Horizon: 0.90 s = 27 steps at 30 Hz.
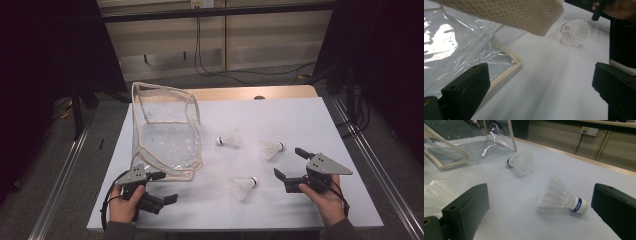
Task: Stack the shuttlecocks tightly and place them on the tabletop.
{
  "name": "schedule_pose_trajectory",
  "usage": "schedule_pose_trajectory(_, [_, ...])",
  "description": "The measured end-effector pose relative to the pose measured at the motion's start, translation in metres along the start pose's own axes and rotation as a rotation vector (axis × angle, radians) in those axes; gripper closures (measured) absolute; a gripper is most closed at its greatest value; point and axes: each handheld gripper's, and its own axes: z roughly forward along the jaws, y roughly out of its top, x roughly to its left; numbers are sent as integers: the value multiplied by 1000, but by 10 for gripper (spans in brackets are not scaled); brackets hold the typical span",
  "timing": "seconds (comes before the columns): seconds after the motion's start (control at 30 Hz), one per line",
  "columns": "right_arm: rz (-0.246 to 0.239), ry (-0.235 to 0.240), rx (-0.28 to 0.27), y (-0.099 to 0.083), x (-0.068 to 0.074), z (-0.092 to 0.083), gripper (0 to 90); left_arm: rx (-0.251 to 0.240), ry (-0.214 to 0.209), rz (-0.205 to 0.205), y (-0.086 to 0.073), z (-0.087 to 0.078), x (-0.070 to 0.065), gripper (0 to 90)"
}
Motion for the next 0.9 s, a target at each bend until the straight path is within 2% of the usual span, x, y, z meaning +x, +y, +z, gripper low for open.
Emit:
schedule_pose_trajectory(0.27, [22,-16,4,2,-6,7,11,5,9,3,0,-1,1,16])
schedule_pose_trajectory(0.9, [16,-35,21,9,-9,21,12,-3,9,11,1,0,1,17])
